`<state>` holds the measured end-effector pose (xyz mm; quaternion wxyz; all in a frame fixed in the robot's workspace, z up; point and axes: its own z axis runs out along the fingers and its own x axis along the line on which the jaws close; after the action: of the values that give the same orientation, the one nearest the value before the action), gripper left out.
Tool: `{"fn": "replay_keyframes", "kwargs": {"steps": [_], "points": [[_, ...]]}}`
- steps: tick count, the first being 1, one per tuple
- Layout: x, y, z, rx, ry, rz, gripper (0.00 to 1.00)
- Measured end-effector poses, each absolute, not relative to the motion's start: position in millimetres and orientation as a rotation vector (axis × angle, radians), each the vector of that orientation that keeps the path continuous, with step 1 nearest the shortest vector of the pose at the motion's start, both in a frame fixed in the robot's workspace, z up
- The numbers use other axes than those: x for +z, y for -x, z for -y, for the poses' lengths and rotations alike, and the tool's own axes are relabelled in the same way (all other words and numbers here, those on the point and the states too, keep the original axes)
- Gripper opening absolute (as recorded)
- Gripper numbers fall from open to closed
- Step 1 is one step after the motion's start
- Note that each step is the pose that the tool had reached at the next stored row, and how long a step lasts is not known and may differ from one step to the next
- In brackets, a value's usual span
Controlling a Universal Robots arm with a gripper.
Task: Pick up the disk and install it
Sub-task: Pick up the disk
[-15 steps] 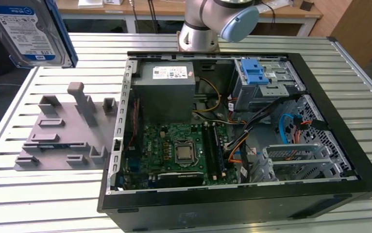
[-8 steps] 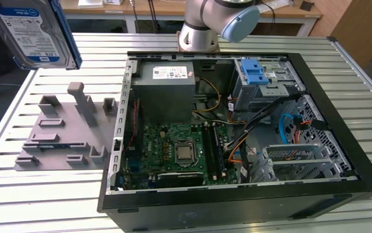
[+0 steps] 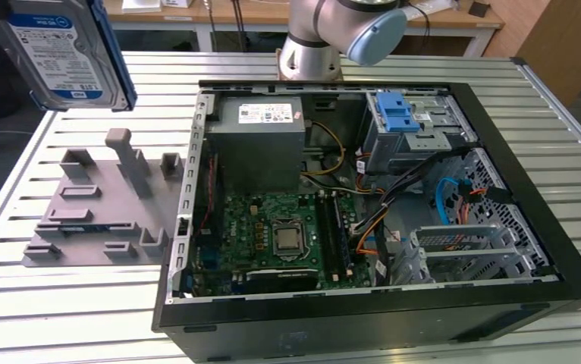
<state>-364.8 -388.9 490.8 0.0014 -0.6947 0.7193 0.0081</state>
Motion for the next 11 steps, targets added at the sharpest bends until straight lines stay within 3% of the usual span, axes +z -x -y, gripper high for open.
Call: {"fn": "replay_keyframes", "kwargs": {"steps": [11], "points": [[491,348,395,0.026,2.180,-2.258,0.36]]}}
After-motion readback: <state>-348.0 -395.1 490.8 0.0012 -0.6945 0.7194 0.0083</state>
